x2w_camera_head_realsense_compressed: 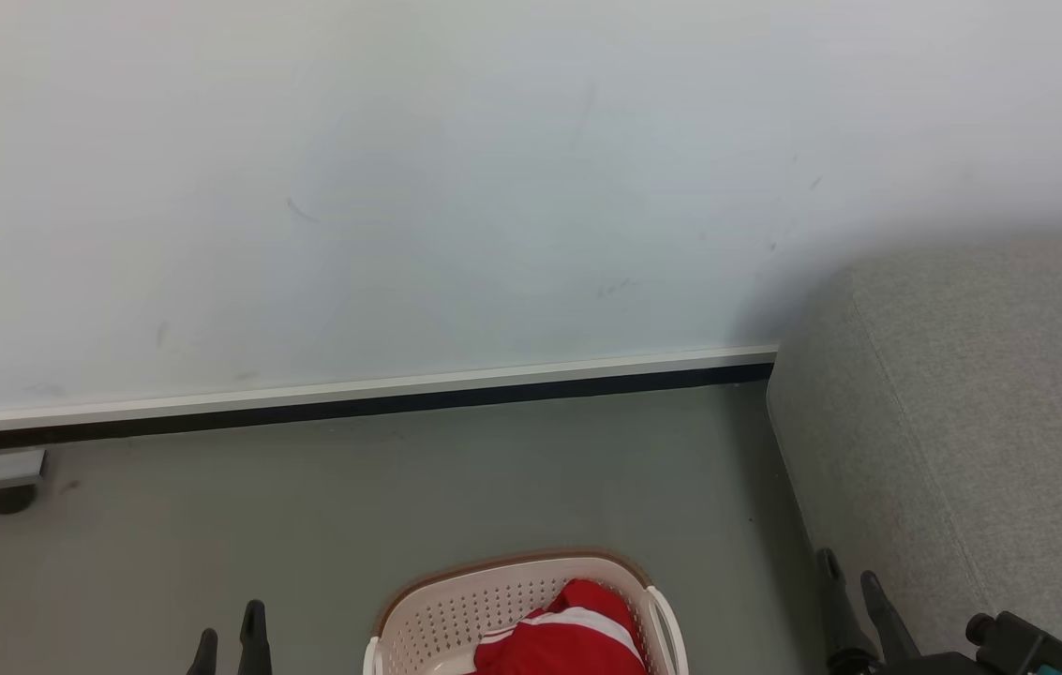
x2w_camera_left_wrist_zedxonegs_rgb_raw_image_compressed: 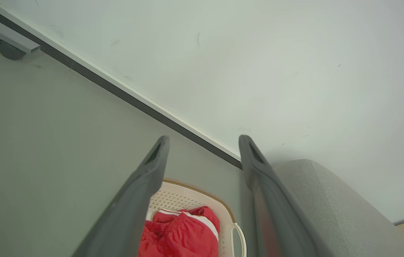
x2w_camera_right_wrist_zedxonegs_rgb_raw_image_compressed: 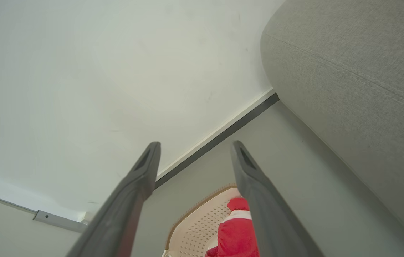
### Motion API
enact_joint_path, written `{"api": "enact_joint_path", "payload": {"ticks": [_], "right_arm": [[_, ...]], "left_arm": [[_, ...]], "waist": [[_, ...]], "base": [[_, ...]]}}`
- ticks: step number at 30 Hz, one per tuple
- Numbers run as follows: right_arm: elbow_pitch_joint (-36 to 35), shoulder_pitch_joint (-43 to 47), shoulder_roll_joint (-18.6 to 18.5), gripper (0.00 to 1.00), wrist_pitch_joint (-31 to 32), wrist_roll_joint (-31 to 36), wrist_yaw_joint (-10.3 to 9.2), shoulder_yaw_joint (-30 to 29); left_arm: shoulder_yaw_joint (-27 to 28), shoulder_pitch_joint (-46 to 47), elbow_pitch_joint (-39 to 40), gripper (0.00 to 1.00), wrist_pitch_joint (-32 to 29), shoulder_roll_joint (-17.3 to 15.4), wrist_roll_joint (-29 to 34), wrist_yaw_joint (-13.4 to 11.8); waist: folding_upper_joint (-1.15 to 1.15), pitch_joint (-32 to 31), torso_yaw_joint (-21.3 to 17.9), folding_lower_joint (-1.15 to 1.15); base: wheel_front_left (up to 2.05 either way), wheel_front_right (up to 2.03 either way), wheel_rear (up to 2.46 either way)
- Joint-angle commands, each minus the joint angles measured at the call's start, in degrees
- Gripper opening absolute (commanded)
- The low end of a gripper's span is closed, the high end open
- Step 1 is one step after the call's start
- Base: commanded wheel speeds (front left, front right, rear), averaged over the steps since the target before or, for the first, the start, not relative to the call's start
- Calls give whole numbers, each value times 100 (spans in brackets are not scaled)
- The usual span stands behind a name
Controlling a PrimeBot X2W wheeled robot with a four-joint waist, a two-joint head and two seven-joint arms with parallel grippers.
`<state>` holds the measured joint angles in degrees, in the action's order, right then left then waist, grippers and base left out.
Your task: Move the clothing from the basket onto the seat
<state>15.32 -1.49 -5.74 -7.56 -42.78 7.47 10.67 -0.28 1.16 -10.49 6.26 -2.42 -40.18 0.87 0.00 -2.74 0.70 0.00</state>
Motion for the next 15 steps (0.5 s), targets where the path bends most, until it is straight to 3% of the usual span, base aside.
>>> {"api": "enact_joint_path", "payload": {"ticks": [1, 15], "right_arm": [[-84, 41, 17, 100, 17, 279, 3, -2], [-155, 142, 104, 100, 106, 1332, 3, -81]], "left_arm": [[-18, -36, 118, 100, 79, -50, 217, 23], [-65, -112, 228, 100, 325, -54, 1195, 54]], "waist": [[0, -6, 0, 0], [0, -43, -1, 0]], "base": [[0, 0, 0], [0, 0, 0]]}}
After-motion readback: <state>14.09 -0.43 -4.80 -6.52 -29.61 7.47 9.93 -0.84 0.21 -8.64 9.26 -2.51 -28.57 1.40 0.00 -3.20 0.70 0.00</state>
